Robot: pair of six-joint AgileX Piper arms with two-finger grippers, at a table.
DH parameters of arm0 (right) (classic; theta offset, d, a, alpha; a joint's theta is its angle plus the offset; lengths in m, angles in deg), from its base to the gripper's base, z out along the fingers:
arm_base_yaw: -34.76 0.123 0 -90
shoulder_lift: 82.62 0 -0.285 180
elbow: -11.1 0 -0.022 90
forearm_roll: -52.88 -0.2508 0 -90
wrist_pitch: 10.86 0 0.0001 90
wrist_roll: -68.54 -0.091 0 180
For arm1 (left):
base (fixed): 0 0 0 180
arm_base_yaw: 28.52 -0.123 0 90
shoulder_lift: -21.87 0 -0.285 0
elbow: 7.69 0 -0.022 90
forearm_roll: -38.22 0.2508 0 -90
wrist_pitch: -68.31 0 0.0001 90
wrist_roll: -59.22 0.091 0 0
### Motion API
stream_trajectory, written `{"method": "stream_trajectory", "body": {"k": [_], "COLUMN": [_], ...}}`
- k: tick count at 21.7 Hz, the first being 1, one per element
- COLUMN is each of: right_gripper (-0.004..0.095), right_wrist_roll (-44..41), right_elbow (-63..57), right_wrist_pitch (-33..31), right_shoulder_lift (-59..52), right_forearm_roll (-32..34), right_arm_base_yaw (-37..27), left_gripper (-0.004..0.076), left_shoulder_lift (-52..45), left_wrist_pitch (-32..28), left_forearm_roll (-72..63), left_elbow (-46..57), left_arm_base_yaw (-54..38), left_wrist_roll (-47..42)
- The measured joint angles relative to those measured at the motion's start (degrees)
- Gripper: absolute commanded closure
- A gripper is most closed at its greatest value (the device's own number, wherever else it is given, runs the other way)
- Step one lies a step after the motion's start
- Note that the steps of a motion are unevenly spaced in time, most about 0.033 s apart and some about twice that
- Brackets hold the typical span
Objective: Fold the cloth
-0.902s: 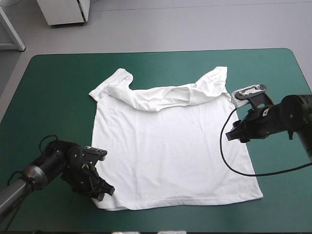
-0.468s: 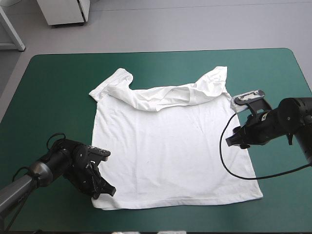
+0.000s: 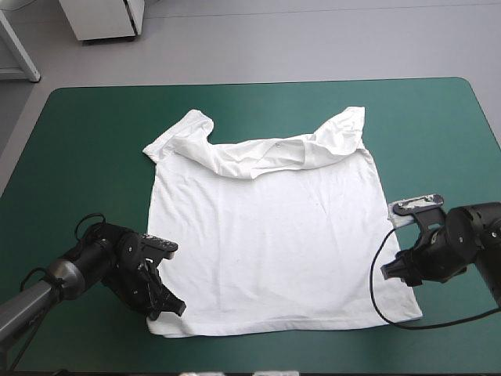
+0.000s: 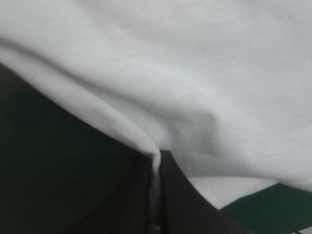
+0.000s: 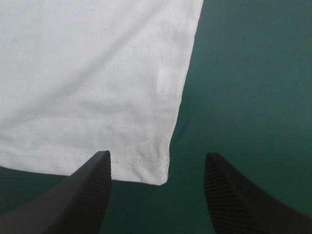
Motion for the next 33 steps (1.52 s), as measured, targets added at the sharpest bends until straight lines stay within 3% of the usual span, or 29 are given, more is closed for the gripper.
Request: {"method": "stream_trajectory", "body": {"k": [9, 17, 20, 24, 29, 33], "right_gripper": [0.0375, 0.0382, 0.0487, 0.0885, 0.0915, 0.0915], "right_wrist_roll": [-0.56, -0.72, -0.66, 2.23, 7.52, 9.1], "right_elbow": [-11.88, -12.3, -12.36, -10.91, -9.99, -8.86], "right_wrist_pitch": [0.29, 7.78, 9.2, 7.21, 6.07, 5.78], "right_shoulder_lift": [-1.09, 8.04, 11.73, 15.53, 17.91, 18.02], "right_forearm_roll": [0.99, 1.49, 0.61, -1.49, -10.98, -14.21], "right_arm_base_yaw": [0.0, 0.0, 0.0, 0.0, -0.12, -0.12], "left_gripper": [0.0733, 0.0733, 0.0733, 0.0733, 0.0733, 0.0733], "left_shoulder_lift": [0.0, 0.0, 0.0, 0.0, 0.09, -1.46], "left_wrist_pitch": [0.15, 0.19, 0.14, -0.06, -0.14, 0.28], "left_forearm_roll": [0.0, 0.0, 0.0, 0.0, 0.0, 0.0], "left_elbow": [-0.01, -0.01, -0.01, -0.01, -0.67, -5.56], "left_arm_base_yaw": [0.0, 0.0, 0.0, 0.0, 0.06, 0.06], "left_wrist_roll": [0.53, 0.7, 0.75, 0.75, 2.22, 2.44]}}
